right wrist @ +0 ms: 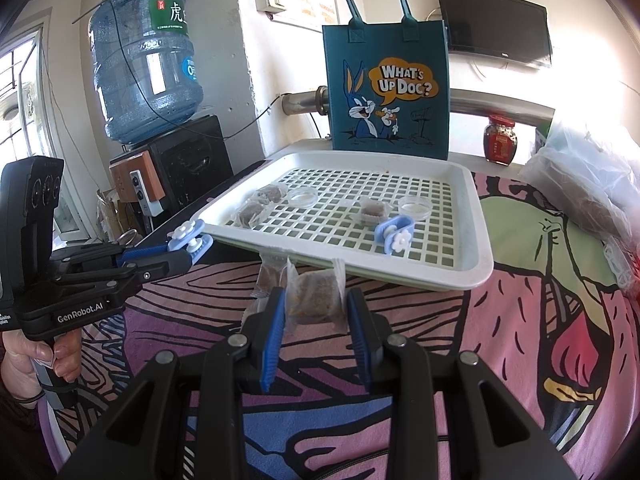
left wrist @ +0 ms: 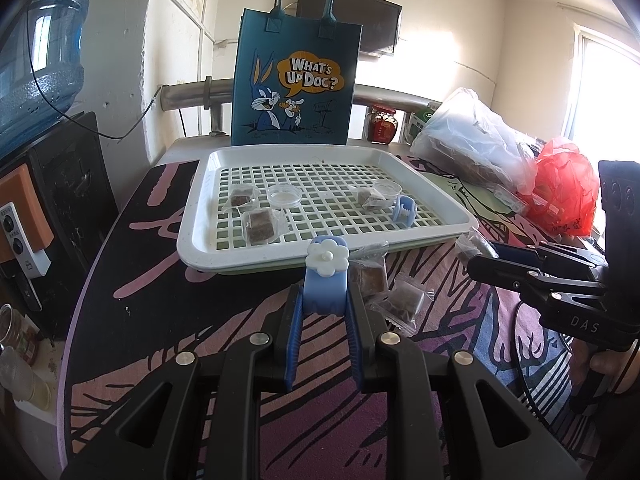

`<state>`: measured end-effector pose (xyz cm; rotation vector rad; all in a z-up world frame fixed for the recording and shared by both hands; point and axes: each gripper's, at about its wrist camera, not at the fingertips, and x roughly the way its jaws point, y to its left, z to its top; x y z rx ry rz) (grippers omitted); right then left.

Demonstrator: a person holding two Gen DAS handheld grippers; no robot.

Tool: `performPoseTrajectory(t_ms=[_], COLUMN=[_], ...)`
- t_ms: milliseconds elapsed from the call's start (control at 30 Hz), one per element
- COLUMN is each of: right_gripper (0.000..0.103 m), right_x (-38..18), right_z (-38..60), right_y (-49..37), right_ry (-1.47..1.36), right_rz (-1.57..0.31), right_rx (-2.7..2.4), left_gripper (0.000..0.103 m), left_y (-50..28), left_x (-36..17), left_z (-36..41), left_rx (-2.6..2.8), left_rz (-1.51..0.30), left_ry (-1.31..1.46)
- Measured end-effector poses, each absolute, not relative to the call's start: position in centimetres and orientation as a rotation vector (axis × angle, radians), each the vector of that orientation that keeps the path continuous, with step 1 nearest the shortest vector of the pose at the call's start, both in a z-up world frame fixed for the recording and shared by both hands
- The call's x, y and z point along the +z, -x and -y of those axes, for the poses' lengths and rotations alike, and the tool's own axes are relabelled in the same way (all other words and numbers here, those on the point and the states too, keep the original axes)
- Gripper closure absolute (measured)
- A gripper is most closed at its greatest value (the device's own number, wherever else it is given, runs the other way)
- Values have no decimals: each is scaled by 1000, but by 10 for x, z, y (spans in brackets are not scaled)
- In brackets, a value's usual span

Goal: Organize objects
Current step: 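Hold the blue clip and the bagged cube raised in front of the tray, then lower the bagged cube into the tray with the right tool while the left tool releases the clip there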

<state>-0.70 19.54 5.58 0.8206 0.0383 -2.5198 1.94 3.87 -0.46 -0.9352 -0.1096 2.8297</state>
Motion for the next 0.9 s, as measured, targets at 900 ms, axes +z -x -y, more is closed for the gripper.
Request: performPoseTrajectory(t_ms=[900], right_gripper=[73], right_x=[115], right_z=[-248], right_y=[33], right_ry=[-742], right_rz=[98], right_rx=[-2542], left_gripper=[84], left_y=[-4], left_x=[40], left_z=[-6], left_rx=[2835], left_rz=[9], left_ry=[924])
